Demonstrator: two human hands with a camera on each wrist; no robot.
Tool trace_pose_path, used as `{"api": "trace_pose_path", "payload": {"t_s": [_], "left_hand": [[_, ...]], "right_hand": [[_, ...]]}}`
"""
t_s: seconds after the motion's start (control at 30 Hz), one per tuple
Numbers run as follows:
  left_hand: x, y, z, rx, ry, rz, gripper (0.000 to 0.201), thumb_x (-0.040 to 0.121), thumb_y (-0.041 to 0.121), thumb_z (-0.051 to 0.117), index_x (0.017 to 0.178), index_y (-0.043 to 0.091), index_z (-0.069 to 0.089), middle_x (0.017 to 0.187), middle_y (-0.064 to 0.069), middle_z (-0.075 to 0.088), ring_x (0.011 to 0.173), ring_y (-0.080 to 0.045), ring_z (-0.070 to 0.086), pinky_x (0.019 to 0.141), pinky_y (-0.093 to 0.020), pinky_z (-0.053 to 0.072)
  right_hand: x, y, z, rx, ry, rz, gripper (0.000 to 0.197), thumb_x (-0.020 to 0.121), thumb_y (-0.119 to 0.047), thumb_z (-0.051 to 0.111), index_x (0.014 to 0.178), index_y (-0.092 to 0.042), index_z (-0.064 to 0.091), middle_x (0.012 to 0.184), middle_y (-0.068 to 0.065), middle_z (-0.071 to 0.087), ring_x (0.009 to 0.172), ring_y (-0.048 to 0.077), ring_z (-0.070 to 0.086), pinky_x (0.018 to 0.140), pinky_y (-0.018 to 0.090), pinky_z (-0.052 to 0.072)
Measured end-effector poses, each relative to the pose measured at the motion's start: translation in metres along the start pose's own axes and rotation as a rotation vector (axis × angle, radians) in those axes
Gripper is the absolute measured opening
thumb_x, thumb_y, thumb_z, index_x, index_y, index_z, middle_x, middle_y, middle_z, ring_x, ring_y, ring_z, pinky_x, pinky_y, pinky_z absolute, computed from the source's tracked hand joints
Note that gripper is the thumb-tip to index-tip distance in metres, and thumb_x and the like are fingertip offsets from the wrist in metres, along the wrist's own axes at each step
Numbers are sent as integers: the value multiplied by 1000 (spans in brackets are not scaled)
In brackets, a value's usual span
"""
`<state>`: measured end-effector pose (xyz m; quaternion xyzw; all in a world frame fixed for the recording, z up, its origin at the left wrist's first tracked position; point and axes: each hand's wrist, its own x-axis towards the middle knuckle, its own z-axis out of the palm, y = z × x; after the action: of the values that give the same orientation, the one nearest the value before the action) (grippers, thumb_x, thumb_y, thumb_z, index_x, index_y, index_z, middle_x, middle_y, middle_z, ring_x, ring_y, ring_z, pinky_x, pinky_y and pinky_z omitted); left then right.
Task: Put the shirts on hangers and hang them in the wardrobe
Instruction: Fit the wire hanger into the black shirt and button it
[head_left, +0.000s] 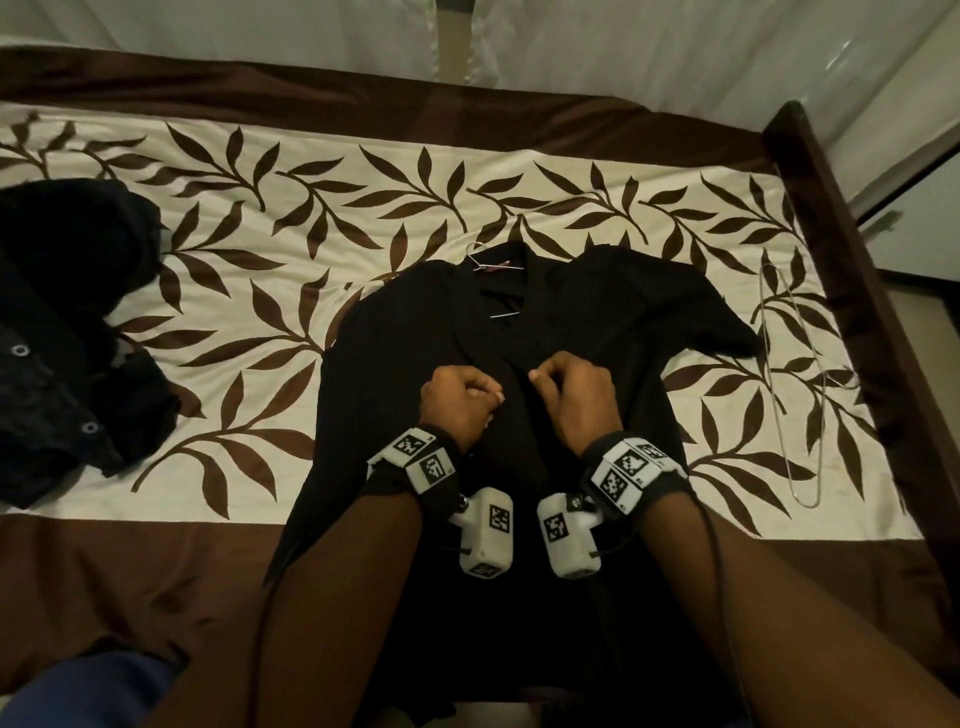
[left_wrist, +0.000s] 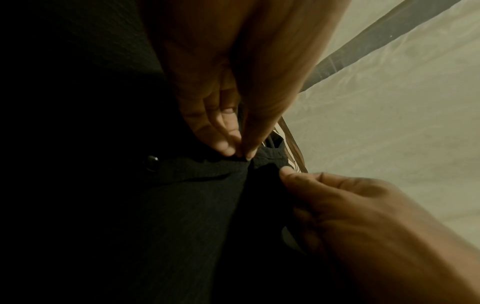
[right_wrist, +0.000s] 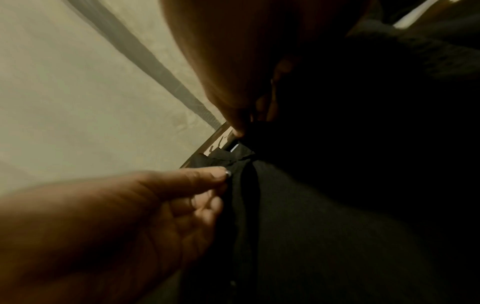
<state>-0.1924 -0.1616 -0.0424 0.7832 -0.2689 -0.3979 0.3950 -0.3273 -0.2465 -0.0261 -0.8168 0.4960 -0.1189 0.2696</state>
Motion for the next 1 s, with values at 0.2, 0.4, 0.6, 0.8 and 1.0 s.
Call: {"api": "trace_pose_path", "payload": {"t_s": [0.2, 0.4, 0.6, 0.8, 1.0], "left_hand": [[-2, -1, -3, -31, 2, -26, 13, 86, 8, 73, 77, 18, 73, 70, 0, 70, 59, -8, 63, 62, -22, 56], [-2, 1, -4, -20, 10, -24, 16, 87, 9, 72, 77, 21, 73, 73, 0, 71, 58, -8, 63, 60, -20, 54], [-3, 3, -10, -15, 6, 10, 10, 85, 9, 74, 81, 18, 75, 72, -1, 72, 58, -9, 63, 61, -21, 55], [-4, 9, -8, -63, 2, 41, 18, 84, 8, 75, 74, 22, 73, 63, 2, 69, 52, -3, 60, 56, -19, 49], [-5, 7, -9, -91, -7, 30, 16, 86, 7, 74, 77, 20, 74, 62, 2, 68, 54, -4, 61, 58, -20, 51]], "right_hand": [[-2, 3, 7, -265, -194, 38, 20, 87, -27, 69, 104, -15, 67, 101, 10, 68, 100, 33, 64, 84, 39, 54], [0, -4, 4, -306, -126, 22, 17, 90, -23, 61, 100, -10, 67, 101, 14, 67, 95, 34, 63, 77, 36, 49], [-1, 9, 1, 355, 79, 100, 11, 81, -7, 73, 88, -14, 69, 64, -5, 66, 58, 3, 61, 66, 20, 50], [-1, 17, 3, 452, 27, 139, 9, 84, -11, 75, 93, -13, 77, 75, 0, 73, 69, 8, 68, 72, 19, 52], [-3, 15, 2, 446, 52, 151, 6, 85, -12, 74, 90, -14, 77, 75, -3, 71, 69, 5, 65, 69, 15, 51]]}}
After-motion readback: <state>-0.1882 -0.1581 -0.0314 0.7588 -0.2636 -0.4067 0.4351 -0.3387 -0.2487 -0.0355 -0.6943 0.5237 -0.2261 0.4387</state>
